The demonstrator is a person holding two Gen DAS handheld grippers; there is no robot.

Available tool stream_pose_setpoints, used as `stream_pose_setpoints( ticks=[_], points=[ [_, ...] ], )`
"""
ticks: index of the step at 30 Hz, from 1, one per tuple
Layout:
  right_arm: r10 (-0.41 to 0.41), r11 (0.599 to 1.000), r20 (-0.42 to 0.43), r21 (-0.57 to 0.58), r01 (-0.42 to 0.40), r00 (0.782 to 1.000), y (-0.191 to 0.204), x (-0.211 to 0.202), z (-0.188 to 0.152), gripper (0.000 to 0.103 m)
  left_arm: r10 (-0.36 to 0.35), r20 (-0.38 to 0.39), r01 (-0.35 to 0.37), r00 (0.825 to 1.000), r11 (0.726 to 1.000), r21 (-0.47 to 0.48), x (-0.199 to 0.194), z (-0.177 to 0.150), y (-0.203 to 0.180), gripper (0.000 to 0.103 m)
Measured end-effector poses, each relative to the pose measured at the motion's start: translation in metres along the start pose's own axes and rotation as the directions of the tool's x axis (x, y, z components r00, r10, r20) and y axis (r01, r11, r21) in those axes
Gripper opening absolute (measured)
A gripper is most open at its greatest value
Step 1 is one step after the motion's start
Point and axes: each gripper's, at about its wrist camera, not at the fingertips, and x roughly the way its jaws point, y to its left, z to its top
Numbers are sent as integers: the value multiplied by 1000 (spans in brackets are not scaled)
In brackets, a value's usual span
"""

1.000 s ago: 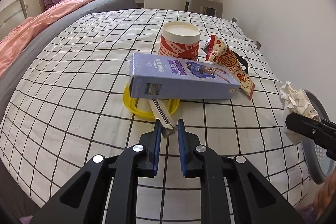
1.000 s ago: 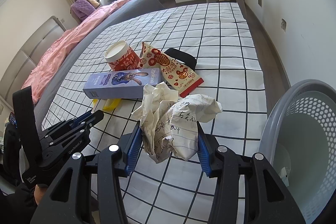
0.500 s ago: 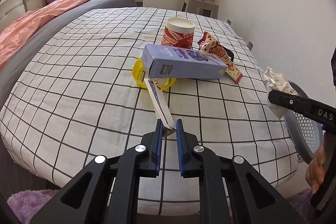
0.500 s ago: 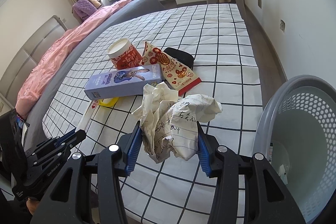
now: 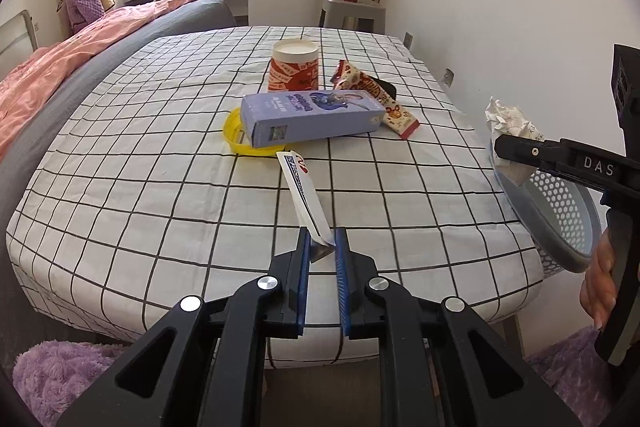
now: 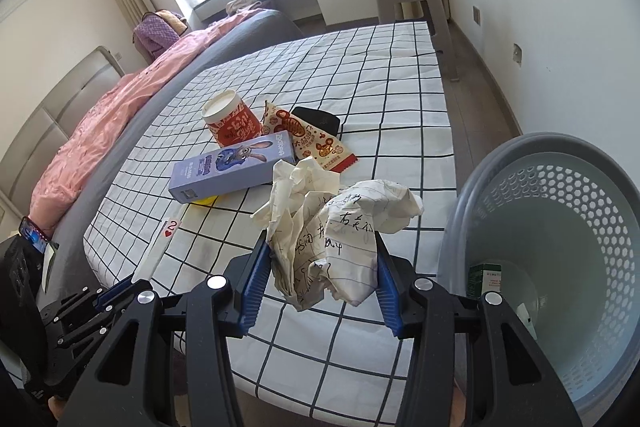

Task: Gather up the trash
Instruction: 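Carry both items over the wastebasket and open both tools to drop them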

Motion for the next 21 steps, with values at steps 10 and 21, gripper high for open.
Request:
stream_pose_setpoints(
  ticks=[10, 21],
  points=[
    [-76, 995, 49, 71, 72, 996, -47, -35, -19, 47, -110, 27, 106, 994, 984, 141, 2, 26, -70, 12],
    [-207, 948, 85, 263, 179, 975, -123, -75, -39, 48, -252, 1, 243, 968, 932, 271, 22, 57, -157, 12]
  ],
)
